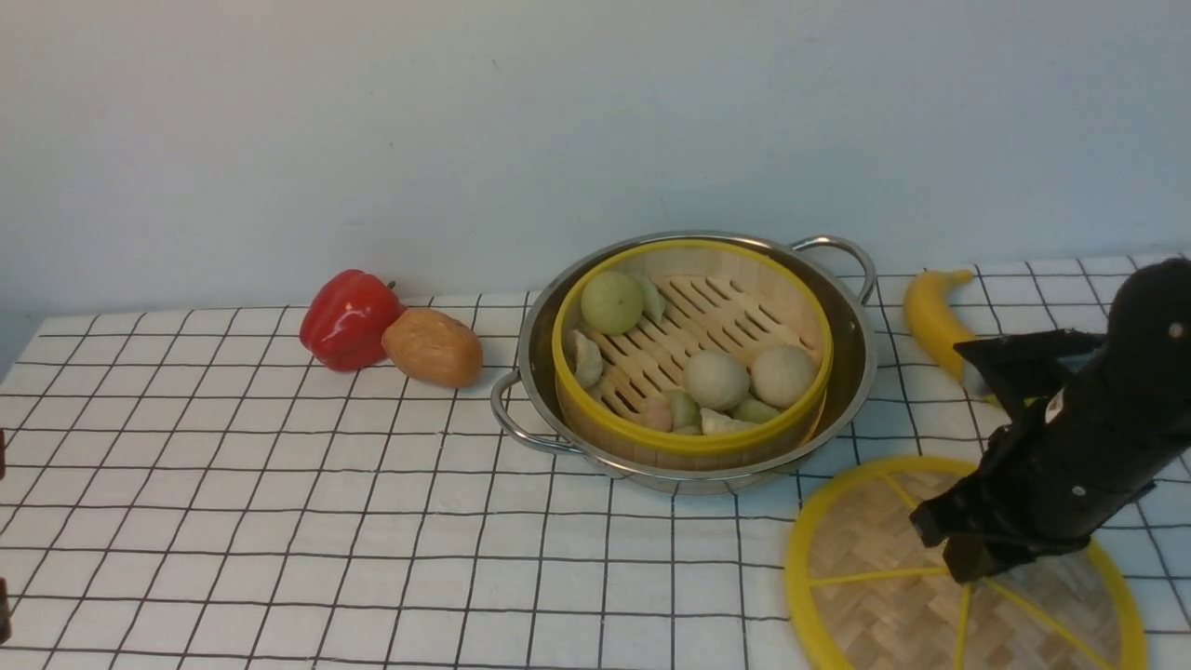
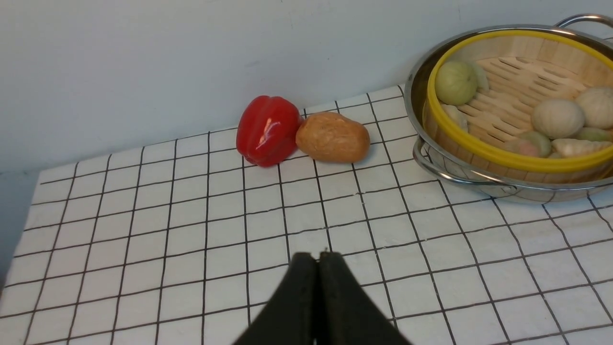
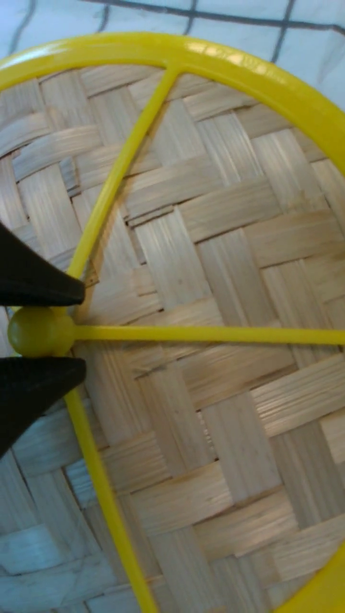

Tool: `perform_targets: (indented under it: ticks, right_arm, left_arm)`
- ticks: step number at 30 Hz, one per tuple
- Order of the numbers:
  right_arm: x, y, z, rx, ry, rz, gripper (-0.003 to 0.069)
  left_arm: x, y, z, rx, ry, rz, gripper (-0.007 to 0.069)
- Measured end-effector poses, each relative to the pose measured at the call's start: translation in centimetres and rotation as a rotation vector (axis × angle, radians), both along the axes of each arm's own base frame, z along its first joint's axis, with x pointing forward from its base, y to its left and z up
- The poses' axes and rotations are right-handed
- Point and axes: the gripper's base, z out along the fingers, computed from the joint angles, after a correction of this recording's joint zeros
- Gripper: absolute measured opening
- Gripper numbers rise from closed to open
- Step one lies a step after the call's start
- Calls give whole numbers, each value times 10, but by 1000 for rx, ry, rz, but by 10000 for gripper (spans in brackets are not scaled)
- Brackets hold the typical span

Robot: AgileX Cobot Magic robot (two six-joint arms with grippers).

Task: Place the steamer in the pot on the white tablecloth, and put the lid on the steamer.
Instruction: 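Move the gripper down to the bamboo steamer lid and grasp its center knob, then place the bamboo steamer lid onto the steamer basket in the pot with the right gripper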

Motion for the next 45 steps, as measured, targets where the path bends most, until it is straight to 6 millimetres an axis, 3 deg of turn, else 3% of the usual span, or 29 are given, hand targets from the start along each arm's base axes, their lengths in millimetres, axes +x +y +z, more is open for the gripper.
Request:
perform_targets:
  ticks: [5,9,16,17,20,23,29,33,39,45]
  right_arm:
    - [-2,-4,21,-73,128,56,148]
    - [-3,-8,37,-112,122,65,148]
    - [0,-12,103,-105,-94,-2,148]
    - [4,-7,124,-66,-157,-12,148]
    - [11,5,140,-32,-209,4,148]
    - [26,38,156,2,-267,59,148]
    - [66,99,154,43,-312,109,148]
    - [86,123,149,63,-335,125,148]
    - [111,138,130,66,-334,118,148]
    - [122,143,108,40,-303,121,148]
  left_arm:
    - [0,0,0,3,-1,1,-23]
    - [0,0,0,4,0,2,-23]
    - [0,1,-1,14,10,8,-23]
    - [0,1,-1,16,10,9,-23]
    - [0,1,-1,17,10,9,-23]
    - [0,1,-1,17,10,9,-23]
    - [0,2,-1,18,13,10,-23]
    - [-1,2,-3,24,36,17,-23]
    - [-3,4,-6,33,69,27,-23]
    - [-3,4,-6,34,72,27,-23]
